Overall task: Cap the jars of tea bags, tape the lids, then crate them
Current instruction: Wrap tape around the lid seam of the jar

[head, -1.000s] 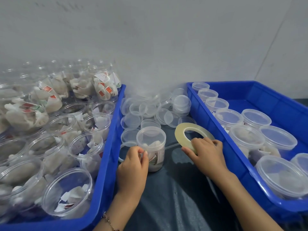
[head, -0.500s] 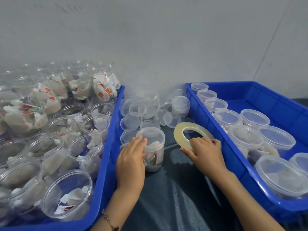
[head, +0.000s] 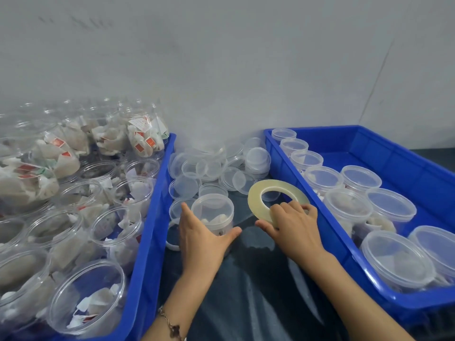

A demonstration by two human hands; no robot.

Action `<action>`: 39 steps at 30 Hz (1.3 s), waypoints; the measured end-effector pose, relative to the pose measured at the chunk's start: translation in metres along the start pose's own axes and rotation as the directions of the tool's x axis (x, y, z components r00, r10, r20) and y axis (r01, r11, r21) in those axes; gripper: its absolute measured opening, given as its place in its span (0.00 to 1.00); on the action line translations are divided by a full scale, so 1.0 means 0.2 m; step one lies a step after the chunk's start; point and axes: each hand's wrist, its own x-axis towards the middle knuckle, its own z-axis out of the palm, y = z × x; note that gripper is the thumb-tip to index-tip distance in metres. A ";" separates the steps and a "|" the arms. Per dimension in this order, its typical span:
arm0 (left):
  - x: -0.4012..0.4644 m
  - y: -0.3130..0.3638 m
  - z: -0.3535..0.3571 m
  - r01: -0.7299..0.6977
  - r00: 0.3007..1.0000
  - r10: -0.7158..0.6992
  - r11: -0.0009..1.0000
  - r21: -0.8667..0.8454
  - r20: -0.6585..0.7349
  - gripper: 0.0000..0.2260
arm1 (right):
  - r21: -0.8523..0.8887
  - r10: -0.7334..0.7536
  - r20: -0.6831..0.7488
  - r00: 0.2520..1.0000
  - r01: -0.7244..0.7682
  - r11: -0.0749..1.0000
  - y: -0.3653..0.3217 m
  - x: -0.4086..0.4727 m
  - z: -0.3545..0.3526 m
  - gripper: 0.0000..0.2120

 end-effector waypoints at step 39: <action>0.00 0.17 -0.06 -0.040 0.985 -0.036 0.900 0.433 0.167 0.60 | 0.017 -0.067 0.104 0.992 0.066 0.998 -0.08 0.16 0.01 0.23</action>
